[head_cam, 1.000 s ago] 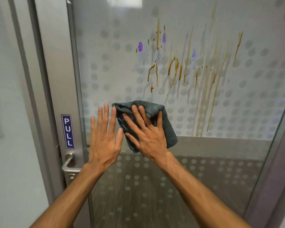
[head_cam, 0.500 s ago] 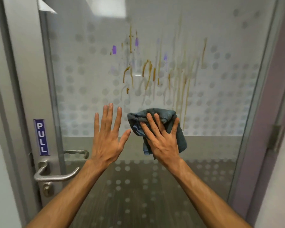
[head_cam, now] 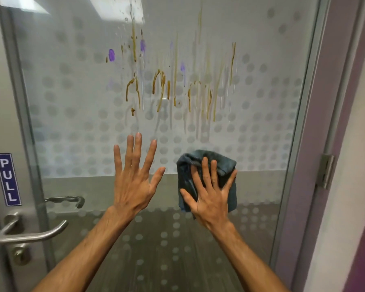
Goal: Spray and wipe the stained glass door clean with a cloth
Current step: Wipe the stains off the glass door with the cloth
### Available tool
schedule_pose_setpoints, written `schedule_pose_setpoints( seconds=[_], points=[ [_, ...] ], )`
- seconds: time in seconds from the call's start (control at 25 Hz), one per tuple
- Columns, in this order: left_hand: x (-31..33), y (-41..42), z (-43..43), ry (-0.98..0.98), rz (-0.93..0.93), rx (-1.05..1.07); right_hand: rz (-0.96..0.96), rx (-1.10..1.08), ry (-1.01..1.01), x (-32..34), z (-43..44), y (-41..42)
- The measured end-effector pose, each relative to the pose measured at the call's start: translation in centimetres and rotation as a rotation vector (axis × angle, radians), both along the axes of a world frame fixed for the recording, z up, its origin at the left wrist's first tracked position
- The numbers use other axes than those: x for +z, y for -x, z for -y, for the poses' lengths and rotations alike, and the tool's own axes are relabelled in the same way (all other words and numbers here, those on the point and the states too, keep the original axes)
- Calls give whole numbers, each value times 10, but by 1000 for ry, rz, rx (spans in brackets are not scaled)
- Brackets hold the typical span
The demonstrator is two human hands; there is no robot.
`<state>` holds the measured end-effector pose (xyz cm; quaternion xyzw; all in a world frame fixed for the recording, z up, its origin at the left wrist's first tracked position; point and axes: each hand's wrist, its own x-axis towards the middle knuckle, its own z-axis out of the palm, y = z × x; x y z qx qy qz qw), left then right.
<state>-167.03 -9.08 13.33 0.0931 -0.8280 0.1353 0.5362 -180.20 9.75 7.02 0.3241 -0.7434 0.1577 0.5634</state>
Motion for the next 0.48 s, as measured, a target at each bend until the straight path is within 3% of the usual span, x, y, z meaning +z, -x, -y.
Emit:
schedule_pose_setpoints(
  seconds=[0.2, 0.48],
  points=[
    [6, -1, -1, 13, -11, 39, -21, -25, 6, 23, 0, 5],
    [37, -11, 6, 19, 16, 55, 70, -37, 179, 170, 5, 7]
  ],
)
